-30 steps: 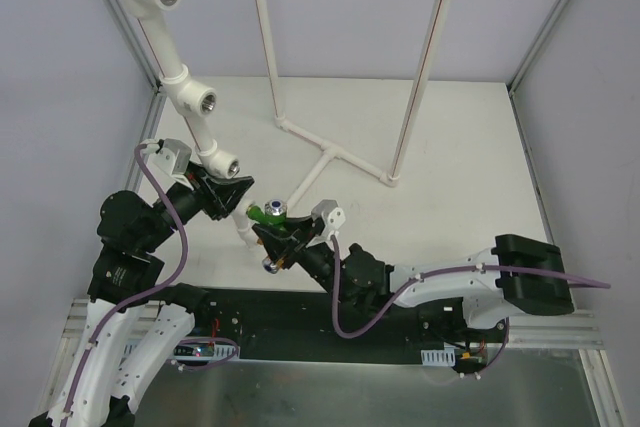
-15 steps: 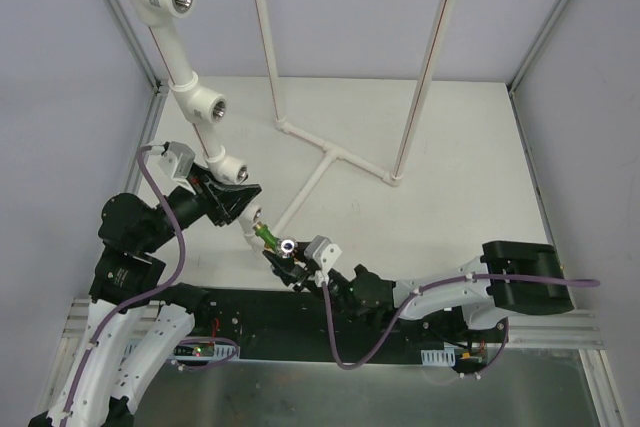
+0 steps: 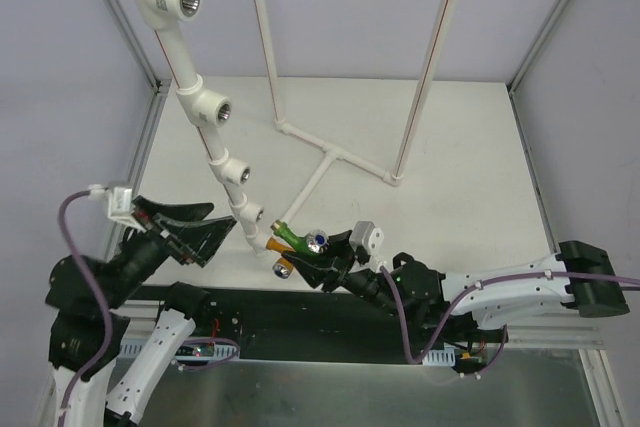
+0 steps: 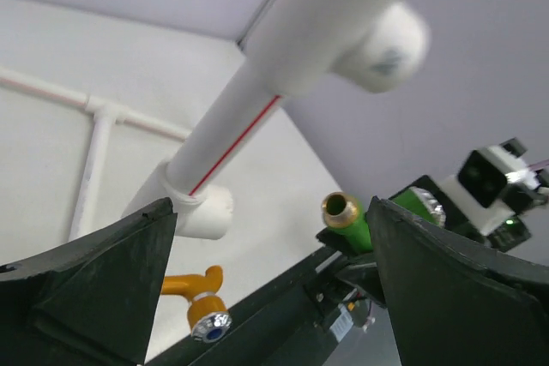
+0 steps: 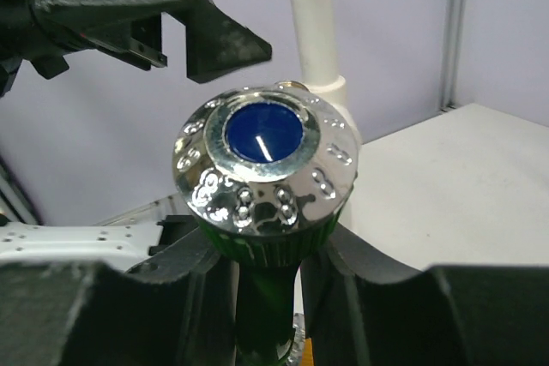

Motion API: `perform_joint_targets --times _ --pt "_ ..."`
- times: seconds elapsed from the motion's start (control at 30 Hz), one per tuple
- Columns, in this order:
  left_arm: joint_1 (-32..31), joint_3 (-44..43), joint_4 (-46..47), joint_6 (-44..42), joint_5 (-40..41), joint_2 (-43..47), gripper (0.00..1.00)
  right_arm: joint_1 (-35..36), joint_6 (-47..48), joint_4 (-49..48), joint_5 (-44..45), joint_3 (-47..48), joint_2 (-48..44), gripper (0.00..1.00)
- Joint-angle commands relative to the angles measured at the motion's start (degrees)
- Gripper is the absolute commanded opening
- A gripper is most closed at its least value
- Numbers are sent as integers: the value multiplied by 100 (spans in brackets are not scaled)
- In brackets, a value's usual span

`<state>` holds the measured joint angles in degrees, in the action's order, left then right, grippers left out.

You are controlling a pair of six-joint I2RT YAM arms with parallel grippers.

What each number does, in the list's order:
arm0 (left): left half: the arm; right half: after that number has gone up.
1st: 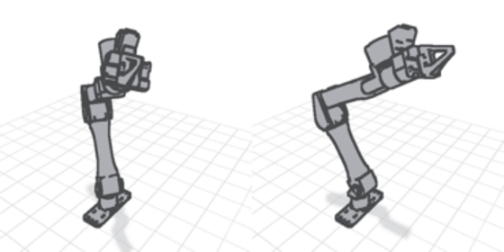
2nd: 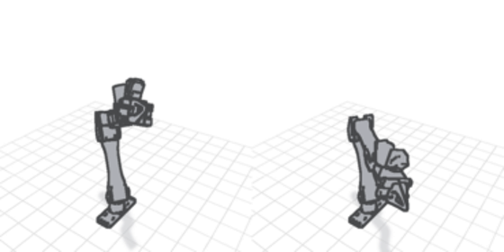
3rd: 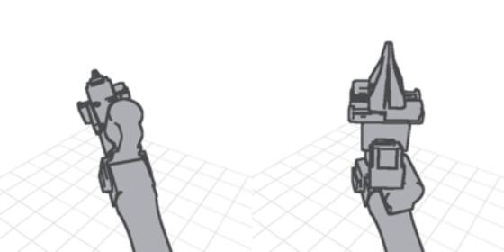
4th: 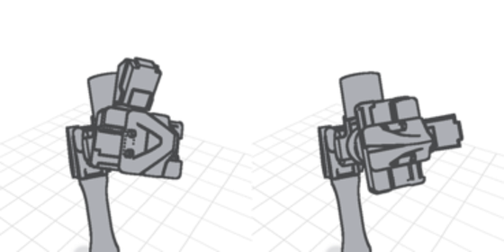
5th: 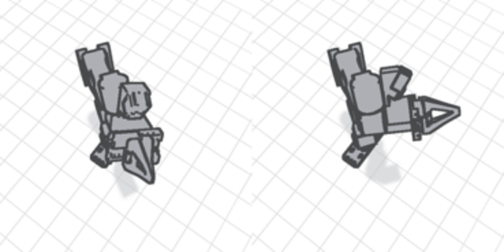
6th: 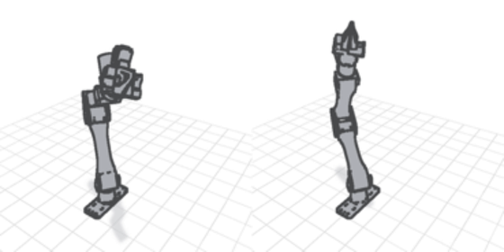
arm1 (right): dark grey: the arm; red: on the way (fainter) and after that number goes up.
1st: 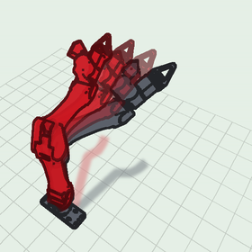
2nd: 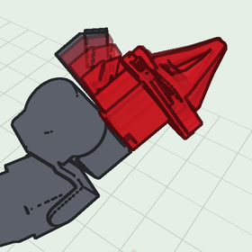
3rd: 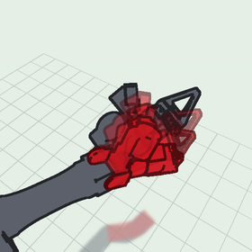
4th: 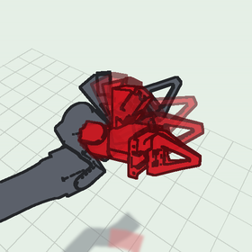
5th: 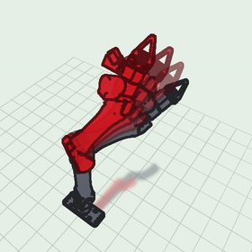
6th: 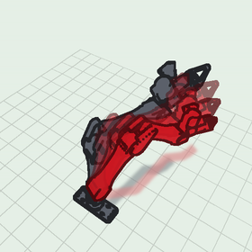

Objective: Install the water faucets
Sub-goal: Adjust the water faucet.

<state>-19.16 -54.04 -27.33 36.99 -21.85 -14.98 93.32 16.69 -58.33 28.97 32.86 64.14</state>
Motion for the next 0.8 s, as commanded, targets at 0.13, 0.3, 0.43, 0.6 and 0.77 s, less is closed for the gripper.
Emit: perform_joint_targets --times 0.13,0.3,0.43,0.6,0.77 --pt "-35 -292 358 1712 -135 549 83 37 -1123 -266 -945 765 467 0" --pt "-27 271 1071 2329 -434 646 72 37 -1334 -741 -1183 1161 907 0" --pt "-27 403 1256 2453 -610 584 66 46 -1396 -1127 -1157 1293 1048 0" --pt "-18 482 1555 2655 -680 576 61 46 -1239 -1155 -946 1442 1197 0" --pt "-18 614 1889 2866 -777 523 61 37 -1124 -1216 -849 1600 1373 0"
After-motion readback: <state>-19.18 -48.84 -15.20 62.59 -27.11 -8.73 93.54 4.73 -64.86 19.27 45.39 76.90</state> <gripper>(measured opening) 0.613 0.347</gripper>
